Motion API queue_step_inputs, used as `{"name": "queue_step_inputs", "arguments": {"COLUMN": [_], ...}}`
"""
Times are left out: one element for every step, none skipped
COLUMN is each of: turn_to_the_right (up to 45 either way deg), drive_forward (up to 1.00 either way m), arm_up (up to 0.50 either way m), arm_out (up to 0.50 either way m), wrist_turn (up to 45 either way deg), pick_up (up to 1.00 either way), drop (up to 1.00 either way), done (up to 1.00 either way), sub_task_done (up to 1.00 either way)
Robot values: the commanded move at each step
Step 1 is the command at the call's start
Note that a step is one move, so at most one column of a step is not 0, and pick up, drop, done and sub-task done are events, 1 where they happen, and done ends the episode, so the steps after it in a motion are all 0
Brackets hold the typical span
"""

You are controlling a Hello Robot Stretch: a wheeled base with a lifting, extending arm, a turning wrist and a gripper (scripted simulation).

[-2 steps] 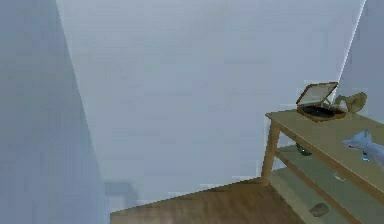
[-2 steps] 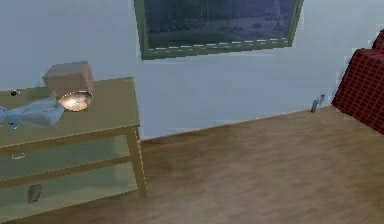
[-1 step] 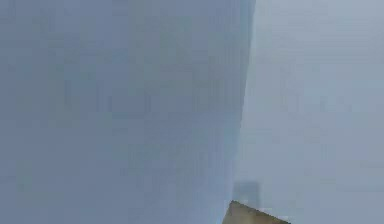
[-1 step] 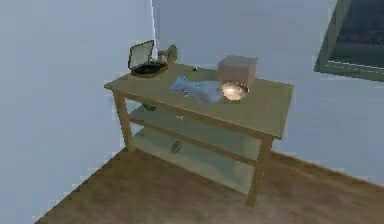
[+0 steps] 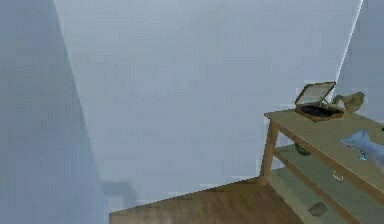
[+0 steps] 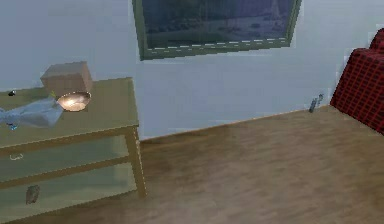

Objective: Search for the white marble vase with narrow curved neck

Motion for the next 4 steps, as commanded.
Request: {"name": "queue_step_inputs", "arguments": {"turn_to_the_right": [45.0, 27.0, 0.0, -12.0], "drive_forward": [0.0, 0.0, 0.2, 0.0], "arm_up": [0.0, 0.0, 0.0, 0.0], "arm_out": [0.0, 0.0, 0.0, 0.0], "wrist_turn": [0.0, 0.0, 0.0, 0.0], "pick_up": [0.0, 0.0, 0.0, 0.0], "drop": [0.0, 0.0, 0.0, 0.0], "done": [0.0, 0.0, 0.0, 0.0], "sub_task_done": [0.0, 0.0, 0.0, 0.0]}}
